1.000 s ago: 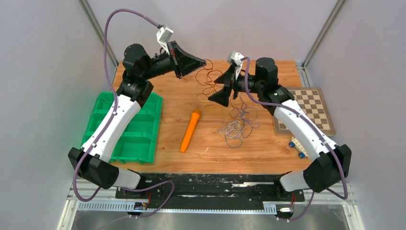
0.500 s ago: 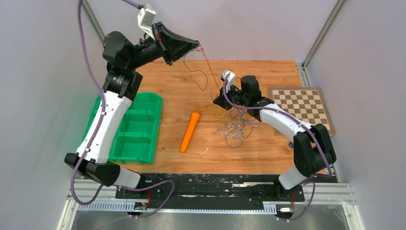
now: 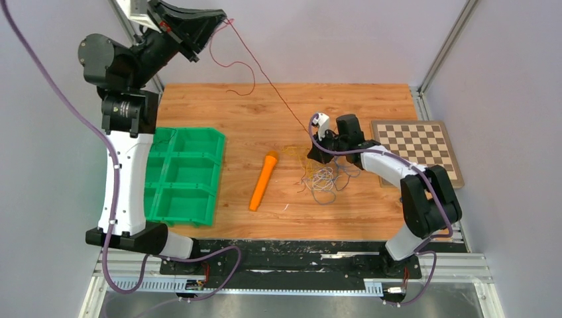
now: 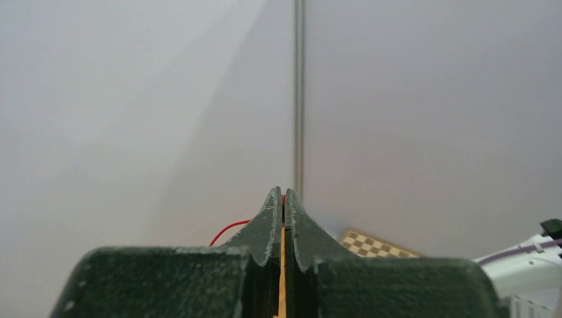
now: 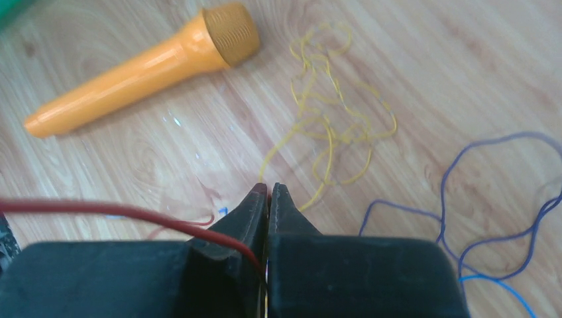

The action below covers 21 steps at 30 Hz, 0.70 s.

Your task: Untangle the cables

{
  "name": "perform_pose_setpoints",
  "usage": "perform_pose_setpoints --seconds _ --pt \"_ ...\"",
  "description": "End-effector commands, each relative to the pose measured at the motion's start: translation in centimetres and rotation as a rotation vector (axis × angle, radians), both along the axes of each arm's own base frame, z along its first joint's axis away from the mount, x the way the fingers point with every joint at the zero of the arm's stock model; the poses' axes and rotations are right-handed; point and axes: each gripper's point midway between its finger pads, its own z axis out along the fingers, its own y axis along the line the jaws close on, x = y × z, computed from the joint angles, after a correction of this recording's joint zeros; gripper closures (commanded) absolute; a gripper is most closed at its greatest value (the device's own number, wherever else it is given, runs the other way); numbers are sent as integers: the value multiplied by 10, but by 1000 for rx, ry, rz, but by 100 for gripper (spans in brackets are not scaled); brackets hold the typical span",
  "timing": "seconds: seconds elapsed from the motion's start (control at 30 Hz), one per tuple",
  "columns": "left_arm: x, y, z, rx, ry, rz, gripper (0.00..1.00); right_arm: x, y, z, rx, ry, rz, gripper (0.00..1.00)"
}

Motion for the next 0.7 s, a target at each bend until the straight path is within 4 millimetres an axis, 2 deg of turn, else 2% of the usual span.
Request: perform_pose_setpoints --seconds 0.0,0.17,0.27,0.4,0.57,0.67 --pt "-5 44 35 -47 -110 199 100 -5 -17 -29 -68 106 -13 95" --pt "-1 88 41 -69 -116 425 100 -6 -20 -35 -83 133 -5 91" --pt "2 119 43 -77 -113 555 100 -6 -23 -37 -90 143 -3 93" --pt "0 148 41 -69 -101 682 100 -4 -26 -37 -100 144 -4 94" --pt "-14 180 53 -63 -155 837 100 -6 -27 -34 -109 146 15 85" --pt "-27 204 74 -64 -234 975 100 -8 -27 -30 -111 139 36 76"
